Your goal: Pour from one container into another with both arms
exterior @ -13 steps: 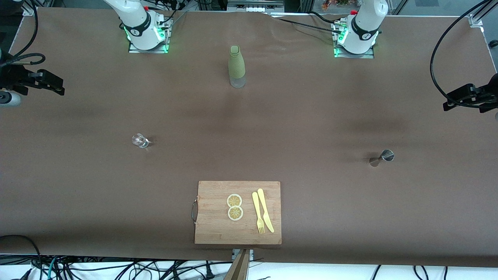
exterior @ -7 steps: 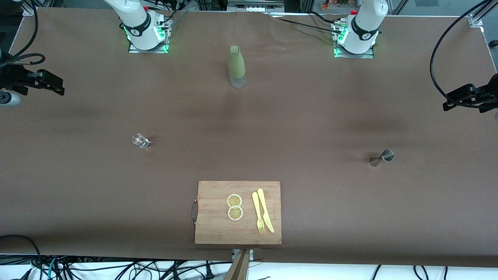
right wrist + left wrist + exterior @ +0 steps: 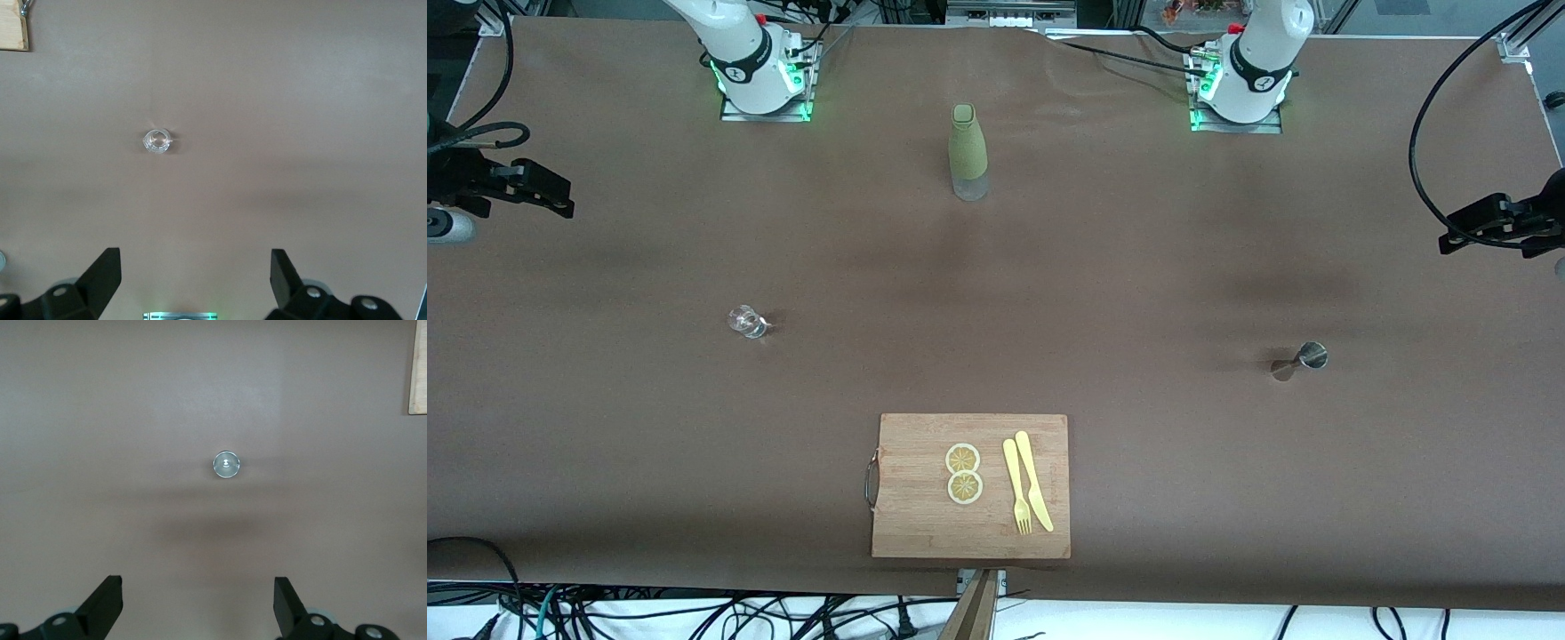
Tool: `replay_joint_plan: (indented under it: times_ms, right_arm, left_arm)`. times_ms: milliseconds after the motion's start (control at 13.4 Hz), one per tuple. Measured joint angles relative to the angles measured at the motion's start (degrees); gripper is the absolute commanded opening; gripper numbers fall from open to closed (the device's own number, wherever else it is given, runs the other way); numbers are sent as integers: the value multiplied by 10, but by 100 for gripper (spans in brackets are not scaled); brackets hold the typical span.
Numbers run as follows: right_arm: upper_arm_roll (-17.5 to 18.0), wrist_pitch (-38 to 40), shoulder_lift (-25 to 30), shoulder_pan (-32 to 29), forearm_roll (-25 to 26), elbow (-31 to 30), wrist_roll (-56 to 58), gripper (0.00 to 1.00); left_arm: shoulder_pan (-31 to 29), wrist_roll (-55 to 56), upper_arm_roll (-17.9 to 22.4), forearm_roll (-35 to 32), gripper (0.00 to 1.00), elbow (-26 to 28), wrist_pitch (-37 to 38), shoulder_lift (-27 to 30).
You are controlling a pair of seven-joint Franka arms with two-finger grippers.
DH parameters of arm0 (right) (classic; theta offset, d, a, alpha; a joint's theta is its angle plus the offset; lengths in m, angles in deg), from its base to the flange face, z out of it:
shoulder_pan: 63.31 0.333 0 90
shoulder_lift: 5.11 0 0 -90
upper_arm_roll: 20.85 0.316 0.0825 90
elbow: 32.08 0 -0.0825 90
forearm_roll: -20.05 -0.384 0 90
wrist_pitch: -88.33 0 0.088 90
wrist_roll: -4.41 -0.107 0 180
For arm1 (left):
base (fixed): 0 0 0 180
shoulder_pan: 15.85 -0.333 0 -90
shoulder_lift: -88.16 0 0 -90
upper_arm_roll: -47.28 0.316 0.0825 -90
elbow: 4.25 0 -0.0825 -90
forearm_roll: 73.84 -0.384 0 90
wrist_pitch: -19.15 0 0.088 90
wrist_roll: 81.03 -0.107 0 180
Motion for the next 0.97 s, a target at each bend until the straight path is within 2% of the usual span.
replay_joint_plan:
  times_ms: [968]
  right_arm:
    - [-2,0,-5,-2,0,0,0,99]
  left_arm:
    - [0,0,0,-2,100,7,-3,-1]
